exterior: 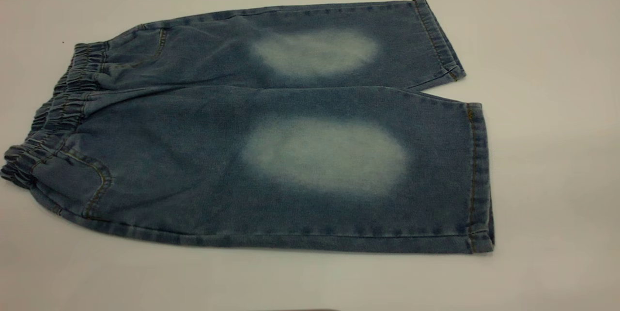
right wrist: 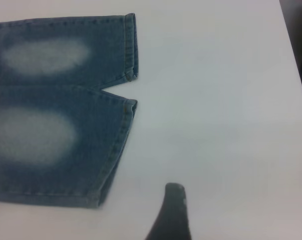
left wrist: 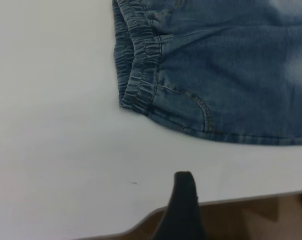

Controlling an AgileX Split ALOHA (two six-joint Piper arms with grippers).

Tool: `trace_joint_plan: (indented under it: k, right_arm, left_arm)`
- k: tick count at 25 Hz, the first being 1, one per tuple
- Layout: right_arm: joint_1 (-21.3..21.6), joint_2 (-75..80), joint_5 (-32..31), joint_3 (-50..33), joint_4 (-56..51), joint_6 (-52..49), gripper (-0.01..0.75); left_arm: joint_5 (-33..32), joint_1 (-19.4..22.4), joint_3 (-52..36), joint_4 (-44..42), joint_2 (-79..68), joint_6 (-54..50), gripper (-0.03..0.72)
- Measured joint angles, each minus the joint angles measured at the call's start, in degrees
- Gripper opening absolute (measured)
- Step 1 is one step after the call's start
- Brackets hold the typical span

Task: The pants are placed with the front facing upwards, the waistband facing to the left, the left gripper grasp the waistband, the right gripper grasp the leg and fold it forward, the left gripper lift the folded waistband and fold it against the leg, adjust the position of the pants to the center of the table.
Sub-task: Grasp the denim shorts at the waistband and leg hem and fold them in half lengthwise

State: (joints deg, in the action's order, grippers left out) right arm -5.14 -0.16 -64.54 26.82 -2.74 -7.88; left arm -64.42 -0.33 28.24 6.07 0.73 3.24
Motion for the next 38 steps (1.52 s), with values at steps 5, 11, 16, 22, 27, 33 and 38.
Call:
trace_joint_plan:
  k: [5, 11, 16, 22, 27, 33, 38]
  right_arm:
    - [0.00, 9.32, 2.38, 1.16, -4.70, 2.97, 0.568]
    - [0.00, 27.31, 10.77, 1.31, -11.97, 6.46, 0.568]
    - [0.00, 42.94, 17.42, 1.31, -21.71, 13.85, 0.568]
    - [0.00, 60.26, 24.53, 1.31, -37.01, 27.68, 0.568]
    - [0.00, 68.91, 29.00, 1.60, -48.79, 38.83, 0.568]
    - [0.00, 72.83, 32.21, 1.60, -58.59, 47.45, 0.568]
    - [0.00, 73.21, 34.08, 1.60, -61.22, 49.62, 0.568]
  left_arm:
    - [3.94, 0.00, 3.70, -2.25, -10.19, -4.92, 0.570]
    - [9.93, 0.00, 8.09, -7.66, -30.46, -12.64, 0.570]
    - [17.11, 0.00, 8.27, -9.29, -48.00, -16.85, 0.570]
    - [28.12, 0.73, 8.58, -8.40, -67.69, -18.81, 0.570]
    - [30.94, 5.21, 11.90, -6.47, -81.69, -18.74, 0.570]
    - [33.26, 6.10, 16.48, -2.97, -93.06, -17.25, 0.570]
    - [34.98, 6.10, 19.23, -1.43, -101.09, -17.31, 0.570]
